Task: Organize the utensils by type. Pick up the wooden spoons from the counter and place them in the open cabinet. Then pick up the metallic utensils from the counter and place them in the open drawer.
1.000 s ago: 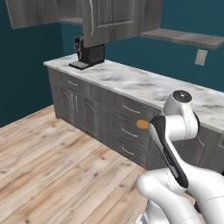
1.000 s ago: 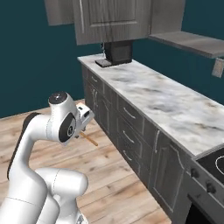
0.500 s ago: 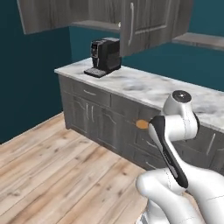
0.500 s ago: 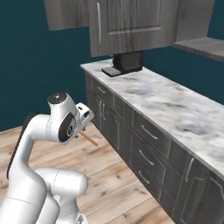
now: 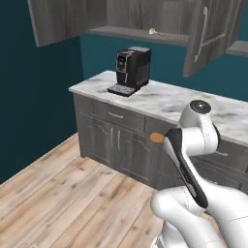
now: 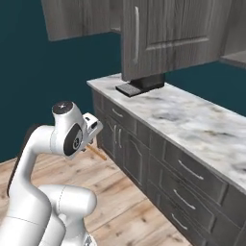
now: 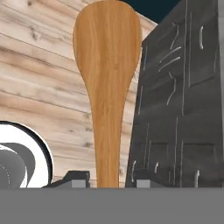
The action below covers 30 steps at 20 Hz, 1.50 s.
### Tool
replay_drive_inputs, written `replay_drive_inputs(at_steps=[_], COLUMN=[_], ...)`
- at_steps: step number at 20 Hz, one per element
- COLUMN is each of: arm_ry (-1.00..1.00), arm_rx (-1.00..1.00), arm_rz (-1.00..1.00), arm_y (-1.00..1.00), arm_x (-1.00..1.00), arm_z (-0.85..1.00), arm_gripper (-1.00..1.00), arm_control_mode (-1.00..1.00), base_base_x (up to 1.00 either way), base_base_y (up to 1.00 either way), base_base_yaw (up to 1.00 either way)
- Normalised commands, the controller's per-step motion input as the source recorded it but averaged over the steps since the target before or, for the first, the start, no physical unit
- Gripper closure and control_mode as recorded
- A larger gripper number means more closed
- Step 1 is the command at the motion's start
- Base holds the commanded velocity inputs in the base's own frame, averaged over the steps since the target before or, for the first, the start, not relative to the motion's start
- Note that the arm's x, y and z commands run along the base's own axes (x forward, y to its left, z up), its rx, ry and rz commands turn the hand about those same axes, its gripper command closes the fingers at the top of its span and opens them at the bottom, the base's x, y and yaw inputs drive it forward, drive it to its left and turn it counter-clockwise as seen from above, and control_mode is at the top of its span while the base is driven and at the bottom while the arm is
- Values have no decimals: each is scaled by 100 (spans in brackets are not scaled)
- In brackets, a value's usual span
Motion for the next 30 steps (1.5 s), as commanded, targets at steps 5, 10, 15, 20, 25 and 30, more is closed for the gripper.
replay_drive_inputs(at_steps=[5, 10, 15, 20, 25, 30], arm_ry=[0, 0, 0, 0, 0, 0], arm_rx=[0, 0, 0, 0, 0, 0], arm_rz=[0, 0, 0, 0, 0, 0], arm_y=[0, 0, 0, 0, 0, 0], arm_x=[0, 0, 0, 0, 0, 0], arm_z=[0, 0, 0, 0, 0, 0], arm_gripper=[100, 100, 100, 100, 100, 100], arm_control_mode=[100, 100, 100, 100, 100, 100], base_base_x=[72, 79, 82, 99, 100, 85], base_base_y=[82, 67, 73, 28, -2, 11], base_base_yaw=[-31, -47, -34, -2, 5, -28])
